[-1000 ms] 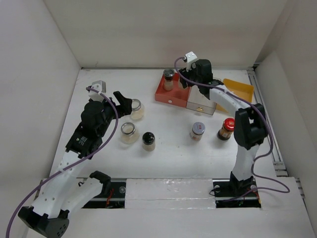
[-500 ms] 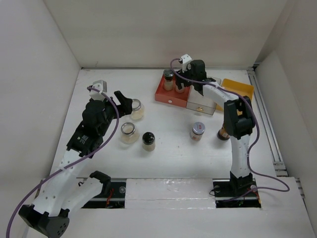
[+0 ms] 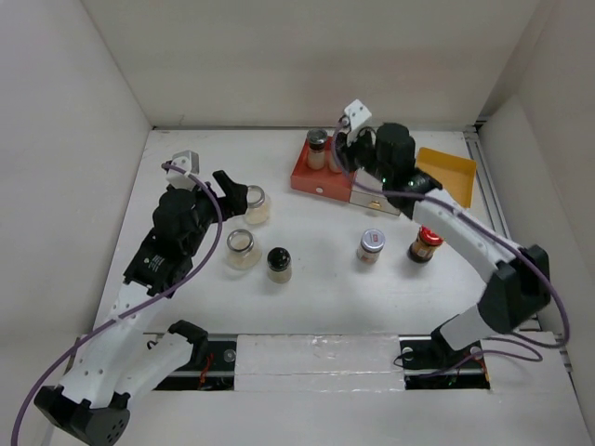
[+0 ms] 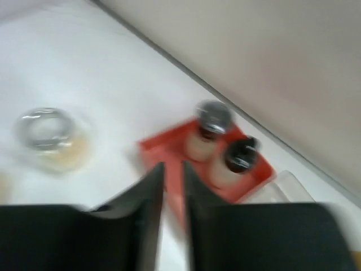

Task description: Organize the condiment bottles

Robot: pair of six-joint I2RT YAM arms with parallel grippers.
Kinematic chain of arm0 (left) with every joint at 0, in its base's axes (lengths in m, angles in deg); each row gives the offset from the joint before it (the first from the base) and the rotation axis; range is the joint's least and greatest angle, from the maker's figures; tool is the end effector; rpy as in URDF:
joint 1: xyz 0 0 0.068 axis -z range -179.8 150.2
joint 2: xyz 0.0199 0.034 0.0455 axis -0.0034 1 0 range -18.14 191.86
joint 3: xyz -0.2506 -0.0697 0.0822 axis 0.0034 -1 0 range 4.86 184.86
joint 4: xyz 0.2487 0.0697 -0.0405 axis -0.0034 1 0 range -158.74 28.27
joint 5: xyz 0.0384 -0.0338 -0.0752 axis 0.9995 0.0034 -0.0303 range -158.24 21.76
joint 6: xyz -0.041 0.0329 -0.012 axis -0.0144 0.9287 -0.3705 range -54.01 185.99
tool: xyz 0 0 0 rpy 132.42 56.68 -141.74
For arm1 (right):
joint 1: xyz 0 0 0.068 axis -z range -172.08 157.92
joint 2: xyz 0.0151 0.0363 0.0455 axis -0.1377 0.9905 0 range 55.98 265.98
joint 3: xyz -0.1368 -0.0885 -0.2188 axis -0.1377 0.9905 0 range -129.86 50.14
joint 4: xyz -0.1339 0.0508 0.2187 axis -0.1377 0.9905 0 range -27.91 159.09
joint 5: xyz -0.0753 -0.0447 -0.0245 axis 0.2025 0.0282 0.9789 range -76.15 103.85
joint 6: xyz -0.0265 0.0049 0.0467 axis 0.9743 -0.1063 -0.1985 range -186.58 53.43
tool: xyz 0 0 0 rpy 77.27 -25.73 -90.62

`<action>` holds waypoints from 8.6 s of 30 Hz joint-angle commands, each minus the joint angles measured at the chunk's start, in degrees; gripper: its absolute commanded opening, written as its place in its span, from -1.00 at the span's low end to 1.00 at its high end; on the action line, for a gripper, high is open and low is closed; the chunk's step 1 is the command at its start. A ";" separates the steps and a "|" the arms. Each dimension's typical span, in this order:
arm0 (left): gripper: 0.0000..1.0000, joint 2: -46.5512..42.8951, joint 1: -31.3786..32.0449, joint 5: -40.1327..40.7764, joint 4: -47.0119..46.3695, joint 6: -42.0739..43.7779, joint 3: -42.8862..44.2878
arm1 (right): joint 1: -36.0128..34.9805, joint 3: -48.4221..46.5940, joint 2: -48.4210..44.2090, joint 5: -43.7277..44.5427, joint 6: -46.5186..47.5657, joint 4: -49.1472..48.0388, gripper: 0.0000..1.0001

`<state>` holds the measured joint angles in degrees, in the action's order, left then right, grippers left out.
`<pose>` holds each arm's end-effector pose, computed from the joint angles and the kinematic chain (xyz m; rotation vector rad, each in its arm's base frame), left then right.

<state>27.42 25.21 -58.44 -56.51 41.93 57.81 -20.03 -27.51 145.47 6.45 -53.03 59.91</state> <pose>0.1649 -0.0703 0.3838 -0.1179 1.6749 -0.5081 0.3314 0.1808 0.3675 -0.7070 1.5980 0.2966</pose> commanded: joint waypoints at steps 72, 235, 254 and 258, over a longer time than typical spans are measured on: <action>0.54 -1.70 -0.23 -0.22 -2.30 -0.12 -0.21 | 4.13 -3.83 18.87 -3.41 -2.02 -10.39 -0.12; 0.86 -6.89 -0.23 8.65 -0.80 -3.46 -1.27 | -15.21 -18.40 34.51 -13.52 -0.80 -8.64 0.98; 0.86 -6.89 -0.23 7.60 -0.80 -2.93 -1.27 | -15.74 -29.32 44.10 -17.39 -2.47 -7.84 0.83; 0.86 -6.89 -0.23 7.60 -1.33 -2.93 -1.27 | -15.74 -28.70 43.57 -17.91 -2.99 -7.84 0.40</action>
<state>21.11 25.21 -50.37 -55.65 38.63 56.85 -35.31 -54.18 188.82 -10.03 -55.46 53.20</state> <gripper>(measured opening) 0.928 0.746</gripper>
